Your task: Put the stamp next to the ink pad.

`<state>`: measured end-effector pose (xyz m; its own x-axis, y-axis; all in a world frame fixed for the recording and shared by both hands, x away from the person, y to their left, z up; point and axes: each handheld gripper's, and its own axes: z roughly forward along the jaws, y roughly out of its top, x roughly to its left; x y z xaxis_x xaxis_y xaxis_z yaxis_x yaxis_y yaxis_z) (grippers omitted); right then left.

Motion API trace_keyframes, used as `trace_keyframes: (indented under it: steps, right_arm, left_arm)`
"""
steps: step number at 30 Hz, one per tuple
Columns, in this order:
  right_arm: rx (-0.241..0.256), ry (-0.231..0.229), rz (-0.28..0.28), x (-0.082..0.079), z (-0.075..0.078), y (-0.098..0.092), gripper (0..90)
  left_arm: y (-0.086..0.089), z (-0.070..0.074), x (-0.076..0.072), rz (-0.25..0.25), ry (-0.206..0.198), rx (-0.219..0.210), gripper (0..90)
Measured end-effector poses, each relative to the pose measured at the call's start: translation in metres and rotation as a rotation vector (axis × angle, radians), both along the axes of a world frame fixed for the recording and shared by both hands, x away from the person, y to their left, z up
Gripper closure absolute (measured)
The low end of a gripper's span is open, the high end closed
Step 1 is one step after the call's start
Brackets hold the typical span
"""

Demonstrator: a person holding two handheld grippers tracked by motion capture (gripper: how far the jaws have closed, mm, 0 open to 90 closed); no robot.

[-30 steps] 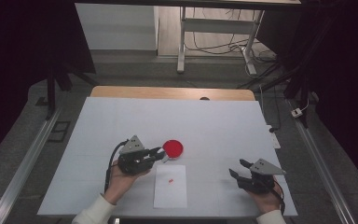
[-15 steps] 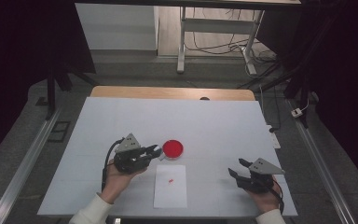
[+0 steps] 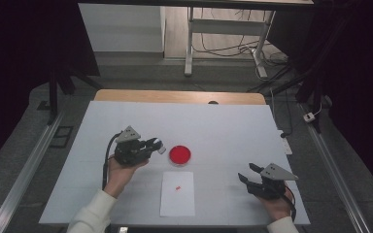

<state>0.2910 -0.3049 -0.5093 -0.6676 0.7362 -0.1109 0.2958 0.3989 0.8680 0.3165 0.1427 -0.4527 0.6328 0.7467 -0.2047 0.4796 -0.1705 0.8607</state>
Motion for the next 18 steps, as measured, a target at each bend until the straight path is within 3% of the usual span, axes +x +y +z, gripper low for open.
trace_keyframes:
  steps: [9, 18]
  right_arm:
    - [0.0, -0.006, 0.0, 0.0, 0.001, 0.0, 40.4]
    - [-0.002, -0.003, 0.006, 0.0, 0.0, 0.0, 40.3]
  left_arm:
    - [-0.002, 0.0, 0.026, 0.042, 0.02, 0.066, 74.9]
    - [-0.017, -0.012, 0.059, 0.064, 0.061, 0.149, 75.0]
